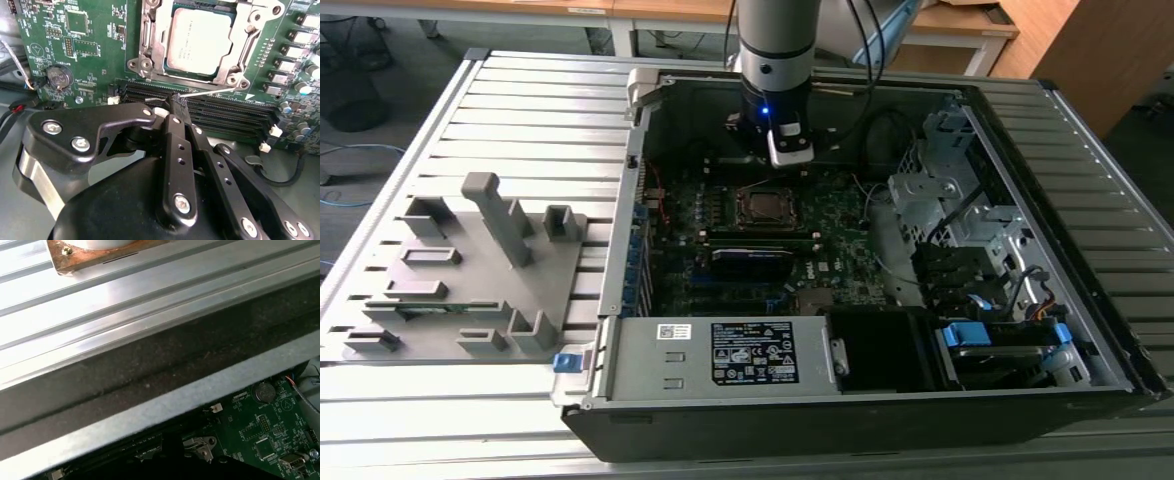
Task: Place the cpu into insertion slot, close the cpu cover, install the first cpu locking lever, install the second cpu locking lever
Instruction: 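Install the first cpu locking lever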
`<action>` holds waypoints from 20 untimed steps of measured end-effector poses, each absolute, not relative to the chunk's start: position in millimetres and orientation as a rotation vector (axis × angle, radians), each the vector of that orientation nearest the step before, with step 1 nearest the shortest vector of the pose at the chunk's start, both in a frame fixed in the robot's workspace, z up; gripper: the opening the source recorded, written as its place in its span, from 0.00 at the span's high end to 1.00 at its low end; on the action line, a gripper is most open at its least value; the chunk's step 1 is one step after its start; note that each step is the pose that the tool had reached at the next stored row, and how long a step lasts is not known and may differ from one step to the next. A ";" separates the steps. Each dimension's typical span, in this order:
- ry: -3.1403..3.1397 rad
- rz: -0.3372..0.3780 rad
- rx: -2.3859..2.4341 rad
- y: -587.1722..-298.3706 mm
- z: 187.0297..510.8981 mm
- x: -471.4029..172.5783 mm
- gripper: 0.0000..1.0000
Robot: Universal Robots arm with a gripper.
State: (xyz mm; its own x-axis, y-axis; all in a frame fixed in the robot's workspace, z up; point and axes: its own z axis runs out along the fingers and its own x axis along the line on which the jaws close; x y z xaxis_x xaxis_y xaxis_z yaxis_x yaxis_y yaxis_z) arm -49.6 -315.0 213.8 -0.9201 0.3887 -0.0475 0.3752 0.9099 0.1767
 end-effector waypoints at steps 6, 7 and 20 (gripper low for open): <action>2.981 0.250 0.633 -313.8 209.8 -48.6 0.90; 2.981 0.250 0.633 -313.8 209.8 -48.6 0.90; 2.981 0.251 0.633 -313.5 208.5 -48.6 0.90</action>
State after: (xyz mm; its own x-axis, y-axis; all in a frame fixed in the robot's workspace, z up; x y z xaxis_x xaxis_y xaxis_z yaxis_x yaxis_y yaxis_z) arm -48.6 -313.5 208.5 -0.9110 0.4096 -0.0477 0.3959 0.9011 0.1769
